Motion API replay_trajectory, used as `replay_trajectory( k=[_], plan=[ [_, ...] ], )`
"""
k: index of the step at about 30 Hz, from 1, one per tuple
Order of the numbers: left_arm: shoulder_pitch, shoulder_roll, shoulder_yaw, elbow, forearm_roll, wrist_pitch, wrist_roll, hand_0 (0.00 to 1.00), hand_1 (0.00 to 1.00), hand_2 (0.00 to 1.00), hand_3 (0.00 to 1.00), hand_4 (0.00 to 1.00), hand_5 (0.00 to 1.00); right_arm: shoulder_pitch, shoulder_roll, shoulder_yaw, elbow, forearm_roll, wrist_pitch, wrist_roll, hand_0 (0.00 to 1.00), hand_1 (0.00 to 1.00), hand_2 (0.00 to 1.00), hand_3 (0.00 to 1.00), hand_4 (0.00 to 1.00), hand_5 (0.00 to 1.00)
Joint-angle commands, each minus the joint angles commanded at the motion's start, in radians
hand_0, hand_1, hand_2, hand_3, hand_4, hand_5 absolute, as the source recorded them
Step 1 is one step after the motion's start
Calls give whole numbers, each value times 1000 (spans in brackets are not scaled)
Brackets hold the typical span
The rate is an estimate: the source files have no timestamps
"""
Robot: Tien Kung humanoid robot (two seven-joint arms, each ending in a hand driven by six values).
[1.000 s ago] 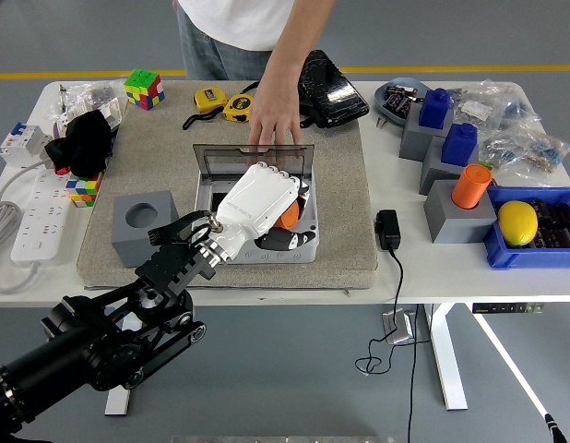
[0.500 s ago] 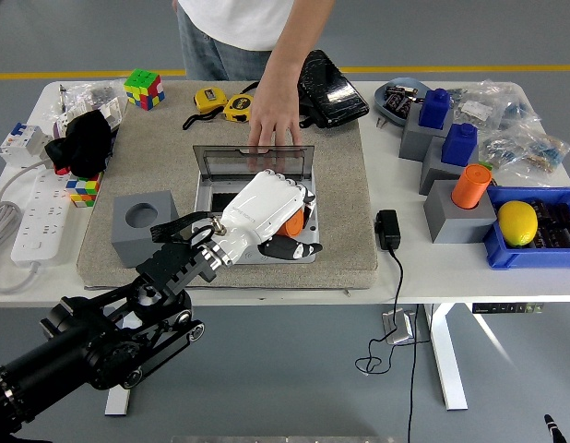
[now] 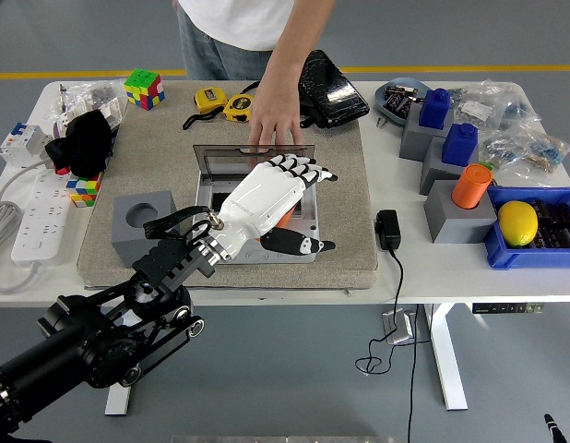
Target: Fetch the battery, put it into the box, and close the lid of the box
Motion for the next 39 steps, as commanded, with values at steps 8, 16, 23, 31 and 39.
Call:
replay_trajectory(
  k=[8,16,23,31,39],
  plan=[
    [-1,-7,-4,-5,22,6,8,983,998,981,953,998,687,2,-1,-5,0,5,0,4,808,770,748,788,998,998],
    [5,0,3,-2,23,-3,12,984,998,978,932,998,689,-4,-2,5,0,-2,0,1,808,770,748,788,998,998],
    [5,3,-16,-25,37,4,18,998,998,997,948,998,707,-1,-1,2,0,1,0,1,808,771,748,788,998,998],
    [22,8,-68,-88,47,-16,37,998,998,996,961,998,734,0,1,4,0,3,0,1,808,770,748,788,998,998],
    [57,19,-159,-171,-59,-62,20,998,998,997,959,998,995,0,3,8,0,2,-1,1,807,771,748,787,998,998]
  ],
)
